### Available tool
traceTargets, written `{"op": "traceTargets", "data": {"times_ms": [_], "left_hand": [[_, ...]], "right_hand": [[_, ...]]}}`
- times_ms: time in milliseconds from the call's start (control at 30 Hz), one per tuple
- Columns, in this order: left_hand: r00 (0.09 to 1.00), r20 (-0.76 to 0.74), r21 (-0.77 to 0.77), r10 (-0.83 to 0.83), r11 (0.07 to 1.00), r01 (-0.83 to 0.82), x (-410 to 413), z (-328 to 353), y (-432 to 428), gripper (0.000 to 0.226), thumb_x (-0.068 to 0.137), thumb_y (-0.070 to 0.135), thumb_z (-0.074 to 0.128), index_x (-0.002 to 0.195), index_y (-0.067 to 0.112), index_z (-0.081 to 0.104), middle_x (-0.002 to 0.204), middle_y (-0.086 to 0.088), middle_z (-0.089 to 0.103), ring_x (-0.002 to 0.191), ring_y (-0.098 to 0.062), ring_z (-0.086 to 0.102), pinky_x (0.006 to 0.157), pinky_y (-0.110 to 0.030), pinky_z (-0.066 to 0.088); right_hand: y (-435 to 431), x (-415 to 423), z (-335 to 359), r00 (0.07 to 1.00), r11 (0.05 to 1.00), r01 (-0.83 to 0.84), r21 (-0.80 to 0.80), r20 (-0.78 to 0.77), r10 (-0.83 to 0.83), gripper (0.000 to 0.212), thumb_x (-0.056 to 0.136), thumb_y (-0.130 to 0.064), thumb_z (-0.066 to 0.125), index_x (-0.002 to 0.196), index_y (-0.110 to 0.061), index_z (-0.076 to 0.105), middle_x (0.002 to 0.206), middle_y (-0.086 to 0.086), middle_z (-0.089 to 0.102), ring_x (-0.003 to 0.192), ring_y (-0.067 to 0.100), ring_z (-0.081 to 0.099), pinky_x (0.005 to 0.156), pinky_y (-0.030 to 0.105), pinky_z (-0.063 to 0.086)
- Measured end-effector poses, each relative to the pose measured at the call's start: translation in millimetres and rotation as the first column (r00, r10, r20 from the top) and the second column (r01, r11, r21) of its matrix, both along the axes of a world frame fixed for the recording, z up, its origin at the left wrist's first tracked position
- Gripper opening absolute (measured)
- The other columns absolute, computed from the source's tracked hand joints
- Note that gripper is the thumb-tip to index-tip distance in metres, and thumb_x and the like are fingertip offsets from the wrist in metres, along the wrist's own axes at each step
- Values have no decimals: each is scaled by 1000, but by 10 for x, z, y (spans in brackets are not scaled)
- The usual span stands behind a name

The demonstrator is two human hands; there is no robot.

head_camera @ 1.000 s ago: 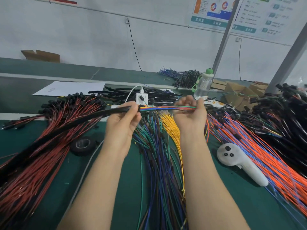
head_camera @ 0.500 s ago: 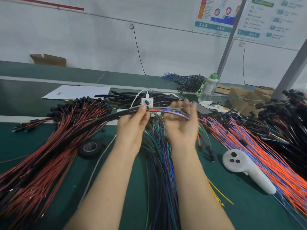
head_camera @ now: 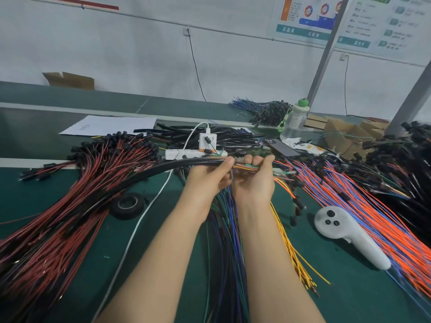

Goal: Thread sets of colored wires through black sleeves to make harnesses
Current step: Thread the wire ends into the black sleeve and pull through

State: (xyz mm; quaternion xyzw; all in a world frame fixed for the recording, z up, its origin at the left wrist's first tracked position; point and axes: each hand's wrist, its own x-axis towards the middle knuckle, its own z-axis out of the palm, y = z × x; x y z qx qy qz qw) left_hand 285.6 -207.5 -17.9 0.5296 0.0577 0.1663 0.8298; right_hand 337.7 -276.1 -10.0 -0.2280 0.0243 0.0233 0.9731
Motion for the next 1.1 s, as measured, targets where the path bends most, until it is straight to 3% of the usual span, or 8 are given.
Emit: {"op": "traceTargets", "data": {"times_ms": [67, 133, 233, 533, 667, 800, 933, 1100], "left_hand": [[999, 10, -121, -41, 992, 42, -52, -53, 72, 13, 85, 19, 65, 96, 12, 68, 75, 6, 57, 52, -1, 44, 49, -11, 42], [990, 119, -382, -78, 917, 118, -108, -103, 172, 23, 77, 20, 65, 97, 10, 69, 83, 3, 66, 51, -2, 47, 48, -10, 43], [974, 223, -543, -35, 826, 154, -155, -146, 226, 16, 75, 20, 61, 78, 8, 72, 89, -5, 70, 57, -5, 55, 55, -10, 50], [982, 164, -556, 94, 831, 13, -81, -9, 110, 22, 95, 15, 50, 79, 3, 58, 77, -6, 71, 55, -2, 58, 56, -10, 51], [987, 151, -484, 63, 875, 18, -75, 6, -50, 22, 96, 15, 50, 79, 3, 59, 76, -6, 73, 55, -2, 60, 56, -11, 51], [991, 130, -417, 45, 909, 14, -59, 34, -195, 24, 96, 16, 49, 79, 3, 59, 74, -5, 72, 56, -3, 62, 56, -12, 51], [985, 161, -411, 61, 912, 11, -69, 98, -160, 22, 96, 13, 48, 80, 1, 58, 70, -5, 71, 55, -3, 62, 55, -12, 51], [982, 171, -440, 87, 898, -3, -82, 152, -82, 23, 95, 13, 50, 78, 1, 60, 71, -5, 70, 55, -2, 59, 55, -11, 51]], "right_hand": [[-50, -4, -35, 1000, 997, 10, -73, -7, -11, 49, 104, -39, 33, 62, -15, 40, 52, -2, 47, 41, 9, 40, 43, 19, 31], [-97, -18, -47, 999, 998, -39, -55, 8, 39, 49, 104, -40, 31, 64, -14, 40, 53, -1, 47, 33, 7, 29, 33, 17, 23], [-114, -29, -35, 997, 997, -70, -40, 12, 70, 47, 104, -39, 32, 65, -13, 38, 56, -1, 44, 31, 6, 25, 30, 15, 21], [-69, -95, 12, 991, 968, 107, -226, 102, -86, 49, 104, -35, 37, 61, -12, 39, 56, 2, 49, 32, 7, 26, 33, 16, 22], [-34, -86, 31, 974, 912, 221, -345, 136, -184, 50, 103, -36, 38, 58, -14, 40, 51, -4, 51, 35, 7, 38, 35, 15, 28], [42, -125, -36, 986, 877, 138, -460, 144, -79, 51, 103, -42, 33, 68, -19, 62, 67, -7, 66, 67, 10, 61, 66, 24, 49], [-19, -160, -55, 979, 958, -133, -254, 118, 167, 36, 97, -46, 43, 91, -20, 67, 80, -3, 64, 72, 12, 61, 70, 24, 49], [-244, -104, 29, 997, 975, -74, 207, 1, 75, 30, 98, -34, 50, 73, -17, 52, 68, 0, 66, 61, 13, 64, 61, 23, 52]]}}
